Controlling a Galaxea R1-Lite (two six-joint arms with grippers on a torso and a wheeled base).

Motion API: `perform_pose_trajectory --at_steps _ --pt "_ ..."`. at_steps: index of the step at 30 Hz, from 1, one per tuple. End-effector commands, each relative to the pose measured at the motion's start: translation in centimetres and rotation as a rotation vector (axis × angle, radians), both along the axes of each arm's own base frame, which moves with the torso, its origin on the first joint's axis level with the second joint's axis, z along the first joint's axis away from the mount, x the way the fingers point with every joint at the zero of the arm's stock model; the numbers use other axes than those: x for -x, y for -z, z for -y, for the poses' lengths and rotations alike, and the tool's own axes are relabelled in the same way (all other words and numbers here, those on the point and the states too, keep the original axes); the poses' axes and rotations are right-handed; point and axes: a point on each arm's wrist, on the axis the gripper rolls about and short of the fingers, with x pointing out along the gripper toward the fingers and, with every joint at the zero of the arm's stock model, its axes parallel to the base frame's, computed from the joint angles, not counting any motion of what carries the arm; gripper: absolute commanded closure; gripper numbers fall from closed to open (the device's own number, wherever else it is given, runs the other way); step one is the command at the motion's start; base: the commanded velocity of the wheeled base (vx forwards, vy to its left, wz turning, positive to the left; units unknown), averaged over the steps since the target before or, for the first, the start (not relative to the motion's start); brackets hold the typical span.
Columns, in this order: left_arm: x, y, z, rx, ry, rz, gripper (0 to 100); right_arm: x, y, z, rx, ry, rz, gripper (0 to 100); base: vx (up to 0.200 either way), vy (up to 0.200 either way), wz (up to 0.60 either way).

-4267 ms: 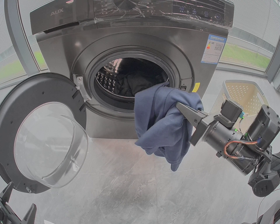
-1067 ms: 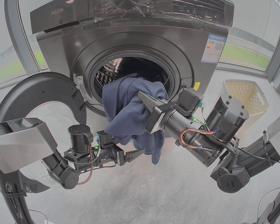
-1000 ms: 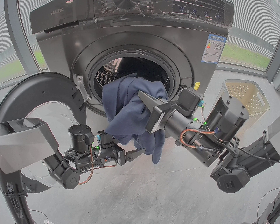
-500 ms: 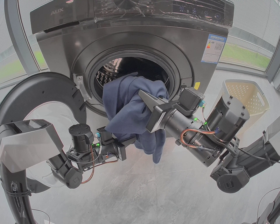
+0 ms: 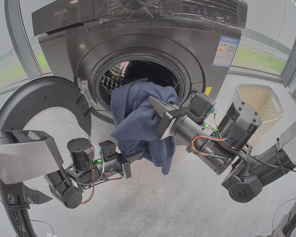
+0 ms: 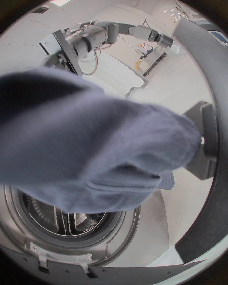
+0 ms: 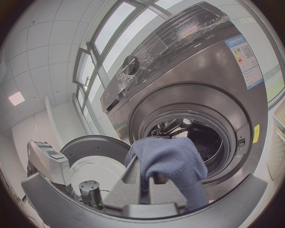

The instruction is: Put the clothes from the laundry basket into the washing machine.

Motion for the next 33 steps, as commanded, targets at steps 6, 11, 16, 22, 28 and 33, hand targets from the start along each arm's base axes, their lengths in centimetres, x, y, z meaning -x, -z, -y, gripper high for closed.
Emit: perform_pose_trajectory --at_steps 6,11,16,22,28,33 --pt "5.1 -4.2 -1.0 0.047 0.049 0.089 100 -1.0 2.1 -0.6 0.042 0.003 -0.036 100 0.0 0.0 0.0" --pt "5.9 -5.0 -0.9 0.062 0.067 0.109 100 -0.9 2.1 -0.4 0.041 0.004 -0.037 100 0.0 0.0 0.0" --pt "6.0 -4.8 -0.6 0.056 0.078 0.103 100 -0.8 2.5 -0.3 0.046 0.002 -0.041 0 0.0 0.0 0.0" --pt "6.0 -5.3 -0.5 0.07 0.073 0.12 100 -1.0 3.6 0.8 0.077 0.028 -0.074 0 0.0 0.0 0.0" --pt "6.0 -6.9 -0.7 0.12 0.044 0.153 100 -1.0 3.9 2.6 0.082 0.067 -0.085 0 0.0 0.0 0.0" --pt "5.4 -8.8 -0.8 0.18 -0.046 0.201 100 -1.4 5.0 4.5 0.116 0.12 -0.124 0 0.0 0.0 0.0"
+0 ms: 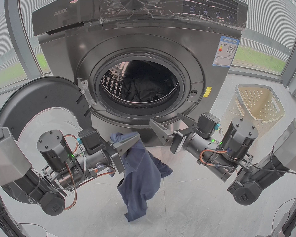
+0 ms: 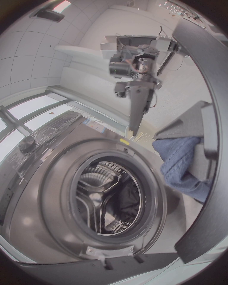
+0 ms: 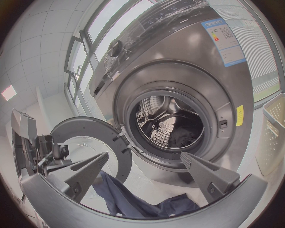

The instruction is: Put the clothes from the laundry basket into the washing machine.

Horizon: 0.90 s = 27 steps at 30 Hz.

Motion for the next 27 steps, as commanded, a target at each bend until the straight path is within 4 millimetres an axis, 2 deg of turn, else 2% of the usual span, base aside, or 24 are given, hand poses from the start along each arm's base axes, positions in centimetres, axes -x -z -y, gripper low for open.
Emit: perform_pose_trajectory --at_steps 1,4,9,15,21,26,27 --pt "-0.3 -2.2 -0.2 0.063 -0.065 0.063 100 -0.2 0.9 2.0 0.036 0.05 -0.036 0 0.0 0.0 0.0" --pt "-0.4 -3.5 -0.3 0.101 -0.114 0.099 100 0.0 1.8 2.6 0.064 0.057 -0.063 0 0.0 0.0 0.0" --pt "-0.9 -5.2 -0.1 0.153 -0.166 0.154 100 0.9 2.9 2.4 0.117 0.034 -0.084 0 0.0 0.0 0.0" --pt "-1.2 -6.3 -0.1 0.183 -0.189 0.183 100 1.5 4.0 1.1 0.148 -0.008 -0.113 0 0.0 0.0 0.0" --pt "-0.9 -6.9 -0.2 0.197 -0.19 0.2 100 2.1 6.3 -1.4 0.187 -0.08 -0.142 0 0.0 0.0 0.0" --pt "-0.9 -6.9 -0.2 0.198 -0.19 0.201 100 1.8 7.7 -2.6 0.201 -0.099 -0.153 0 0.0 0.0 0.0" --pt "-1.0 -6.9 -0.1 0.198 -0.19 0.201 100 1.5 8.2 -3.3 0.196 -0.11 -0.146 0 0.0 0.0 0.0"
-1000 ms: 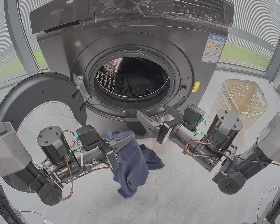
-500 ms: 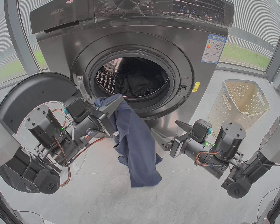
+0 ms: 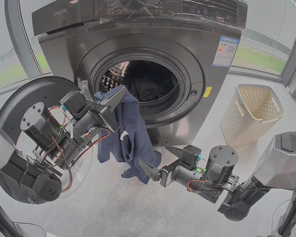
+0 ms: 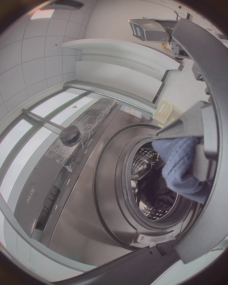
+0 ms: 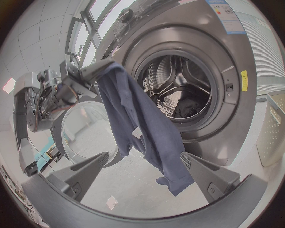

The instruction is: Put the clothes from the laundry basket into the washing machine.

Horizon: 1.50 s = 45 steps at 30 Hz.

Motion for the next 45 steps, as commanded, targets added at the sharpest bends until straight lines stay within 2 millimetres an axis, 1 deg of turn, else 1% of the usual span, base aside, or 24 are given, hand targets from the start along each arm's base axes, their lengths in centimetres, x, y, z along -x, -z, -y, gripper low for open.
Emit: perform_pose_trajectory --at_steps 1,2,3,4,5,6,10,12,17,20,25,30,32,35,36,38,45 --pt "0.1 -0.2 0.0 0.006 -0.002 0.007 100 -0.7 2.4 -2.0 0.018 -0.033 -0.017 0 0.0 0.0 0.0" --pt "0.1 -0.2 0.0 0.006 -0.002 0.007 100 -0.7 2.4 -2.0 0.018 -0.033 -0.017 0 0.0 0.0 0.0" --pt "0.0 -0.3 0.0 0.008 -0.005 0.009 100 -1.1 3.0 -2.7 0.019 -0.039 -0.018 0 0.0 0.0 0.0" --pt "0.1 -0.3 0.0 0.009 -0.005 0.01 100 -1.2 3.1 -2.7 0.02 -0.037 -0.019 0 0.0 0.0 0.0" --pt "0.0 -0.4 0.0 0.01 -0.005 0.011 100 -1.5 3.5 -3.4 0.017 -0.042 -0.016 0 0.0 0.0 0.0" --pt "0.0 -0.4 0.0 0.01 -0.005 0.011 100 -1.6 3.7 -3.6 0.017 -0.045 -0.016 0 0.0 0.0 0.0" --pt "0.0 -0.4 0.0 0.011 -0.005 0.013 100 -2.1 4.4 -4.0 0.02 -0.043 -0.019 0 0.0 0.0 0.0" --pt "0.1 -0.5 0.0 0.012 -0.005 0.015 100 -2.4 5.0 -4.3 0.026 -0.042 -0.025 0 0.0 0.0 0.0" --pt "0.0 -0.5 0.0 0.014 -0.005 0.018 100 -3.7 6.1 -5.1 0.016 -0.034 -0.013 0 0.0 0.0 0.0" --pt "0.0 -0.4 -0.1 0.011 -0.007 0.013 100 -4.2 6.4 -5.6 0.005 -0.053 -0.006 0 0.0 0.0 0.0" --pt "0.0 -0.4 -0.1 0.015 -0.016 0.01 100 -4.8 6.0 -6.3 -0.017 -0.068 0.015 0 0.0 0.0 0.0" --pt "0.0 -0.4 -0.1 0.015 -0.016 0.01 100 -5.7 7.4 -6.9 -0.01 -0.062 0.009 0 0.0 0.0 0.0" --pt "0.0 -0.4 -0.1 0.014 -0.016 0.009 100 -6.4 7.9 -7.0 -0.012 -0.051 0.013 0 0.0 0.0 0.0" --pt "0.0 -0.3 -0.1 0.013 -0.016 0.008 100 -6.9 8.1 -7.0 -0.015 -0.047 0.016 0 0.0 0.0 0.0" --pt "0.0 -0.3 -0.1 0.014 -0.016 0.007 100 -7.6 8.3 -7.1 -0.023 -0.04 0.024 0 0.0 0.0 0.0" --pt "0.0 -0.3 -0.1 0.012 -0.016 0.007 100 -8.0 8.4 -7.2 -0.027 -0.036 0.029 0 0.0 0.0 0.0" --pt "0.0 -0.2 -0.1 0.012 -0.016 0.003 100 -8.6 9.0 -7.8 -0.033 -0.04 0.035 0 0.0 0.0 0.0"
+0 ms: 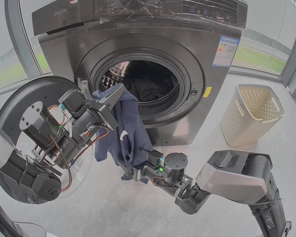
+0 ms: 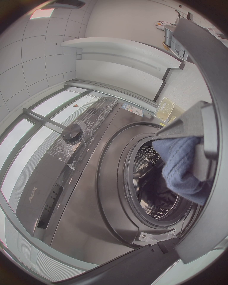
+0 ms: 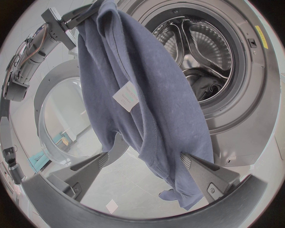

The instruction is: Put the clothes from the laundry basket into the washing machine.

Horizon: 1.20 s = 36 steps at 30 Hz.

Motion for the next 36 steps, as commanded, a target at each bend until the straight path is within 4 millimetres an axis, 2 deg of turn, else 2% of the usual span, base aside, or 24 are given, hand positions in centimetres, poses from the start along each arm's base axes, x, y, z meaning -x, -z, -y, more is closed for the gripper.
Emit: perform_pose_trajectory --at_steps 1,9,10,18,22,25,30,31,36 --pt "0.0 0.1 0.0 -0.001 0.001 -0.003 100 -0.7 1.0 -0.5 -0.001 0.004 0.001 0 0.0 0.0 0.0" --pt "0.0 0.0 0.0 0.0 0.001 -0.002 100 -2.3 1.7 -0.9 -0.01 0.024 0.01 0 0.0 0.0 0.0" --pt "0.0 0.0 0.0 0.0 0.001 -0.002 100 -2.3 1.8 -0.9 -0.009 0.024 0.009 100 0.0 0.0 0.0" --pt "-0.3 0.1 -0.3 -0.002 -0.013 -0.005 100 -2.7 1.8 -0.3 -0.001 0.039 0.027 100 0.0 0.0 0.0" --pt "-0.3 0.2 -0.3 -0.003 -0.015 -0.006 100 -2.6 1.1 0.2 0.002 0.048 0.037 100 0.0 0.0 0.0" --pt "-0.3 0.3 -0.3 -0.003 -0.014 -0.009 100 -2.6 -0.2 1.0 -0.006 0.061 0.05 100 0.0 0.0 0.0" --pt "-0.6 0.4 -0.8 -0.005 -0.032 -0.013 100 -0.9 -3.7 3.1 -0.009 0.072 0.06 100 0.0 0.0 0.0" --pt "-0.7 0.4 -1.0 -0.005 -0.039 -0.013 100 -0.3 -5.0 4.2 -0.012 0.08 0.061 100 0.0 0.0 0.0" --pt "-1.0 0.5 -1.7 -0.007 -0.063 -0.018 100 1.1 -8.9 8.5 -0.024 0.14 0.077 100 0.0 0.0 0.0"
